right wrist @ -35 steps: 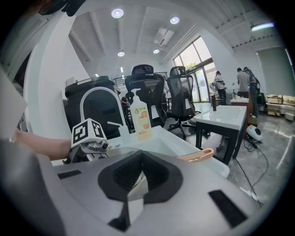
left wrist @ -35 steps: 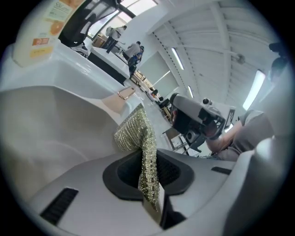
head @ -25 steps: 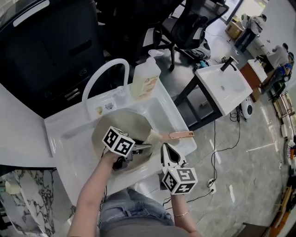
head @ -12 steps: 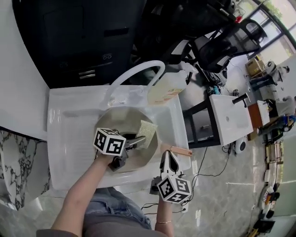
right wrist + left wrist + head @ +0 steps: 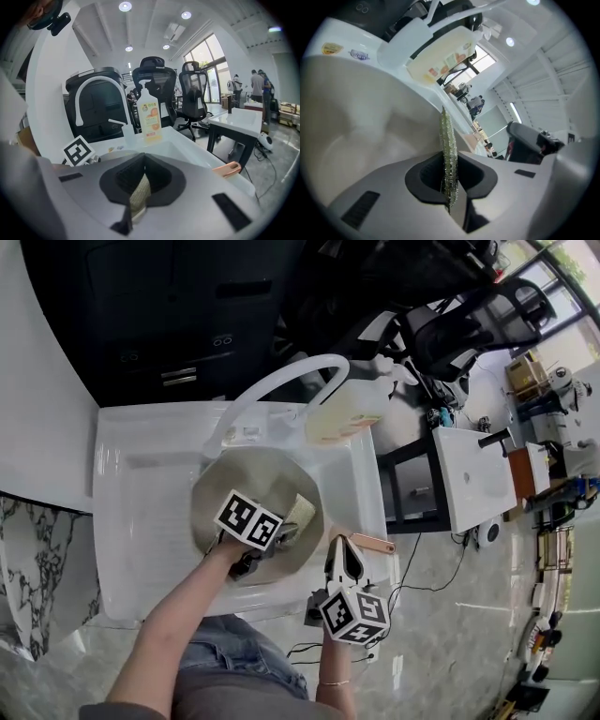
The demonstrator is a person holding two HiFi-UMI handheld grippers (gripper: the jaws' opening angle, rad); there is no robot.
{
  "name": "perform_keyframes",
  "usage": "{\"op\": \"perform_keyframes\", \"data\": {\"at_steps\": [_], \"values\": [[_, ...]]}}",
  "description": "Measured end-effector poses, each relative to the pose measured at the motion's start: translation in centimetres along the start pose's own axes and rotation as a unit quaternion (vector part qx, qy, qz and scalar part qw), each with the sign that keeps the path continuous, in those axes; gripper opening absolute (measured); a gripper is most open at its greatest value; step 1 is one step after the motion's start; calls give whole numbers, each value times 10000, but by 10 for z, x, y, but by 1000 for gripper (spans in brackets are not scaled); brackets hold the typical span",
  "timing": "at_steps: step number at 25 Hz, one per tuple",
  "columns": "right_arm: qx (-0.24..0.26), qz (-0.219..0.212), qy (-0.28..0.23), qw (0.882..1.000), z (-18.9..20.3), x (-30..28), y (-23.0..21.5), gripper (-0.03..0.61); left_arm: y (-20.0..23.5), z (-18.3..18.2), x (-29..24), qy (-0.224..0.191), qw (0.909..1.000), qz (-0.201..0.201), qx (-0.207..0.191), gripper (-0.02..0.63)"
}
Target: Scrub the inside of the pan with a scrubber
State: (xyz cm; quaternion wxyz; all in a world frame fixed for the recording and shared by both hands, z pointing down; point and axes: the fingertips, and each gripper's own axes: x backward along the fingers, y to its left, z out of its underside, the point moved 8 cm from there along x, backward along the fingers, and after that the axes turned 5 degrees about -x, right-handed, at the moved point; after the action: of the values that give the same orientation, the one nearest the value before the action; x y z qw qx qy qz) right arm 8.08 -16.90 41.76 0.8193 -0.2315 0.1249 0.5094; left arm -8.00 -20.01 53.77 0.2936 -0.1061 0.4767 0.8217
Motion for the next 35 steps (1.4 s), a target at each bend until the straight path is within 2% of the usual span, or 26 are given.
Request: {"op": "perform_keyframes", "data": {"at_steps": [3, 6, 11, 16, 19, 25, 30, 32, 35], "values": [[-15, -18, 27, 10000, 3, -1, 0, 11, 11, 2, -7, 332, 9983, -478, 72, 60], [-56, -12, 68, 10000, 8, -1, -2, 11, 22, 3, -9, 712, 9919, -1043, -113, 61], [-111, 23, 88, 9999, 10, -1, -2, 11, 33, 2, -12, 1164, 9735, -1837, -704, 61], [-126, 6, 136, 9998, 12, -4, -2, 11, 43, -1, -13, 1333, 9574, -2306, -1117, 63], [-138, -24, 163, 9998, 13, -6, 2, 11, 51, -8, -5, 1420, 9445, -2629, -1365, 63], [-134, -63, 158, 9998, 12, -8, 5, 11, 65, -18, 16, 1625, 9128, -3281, -1810, 63], [-132, -107, 157, 9997, 11, -10, 9, 11, 72, -24, 29, 1851, 8796, -3758, -2254, 61], [-133, -125, 144, 9997, 11, -9, 10, 11, 71, -26, 31, 1983, 8639, -3923, -2459, 61], [-145, -140, 106, 9997, 11, -6, 11, 11, 69, -28, 33, 2221, 8334, -4168, -2870, 61]]}}
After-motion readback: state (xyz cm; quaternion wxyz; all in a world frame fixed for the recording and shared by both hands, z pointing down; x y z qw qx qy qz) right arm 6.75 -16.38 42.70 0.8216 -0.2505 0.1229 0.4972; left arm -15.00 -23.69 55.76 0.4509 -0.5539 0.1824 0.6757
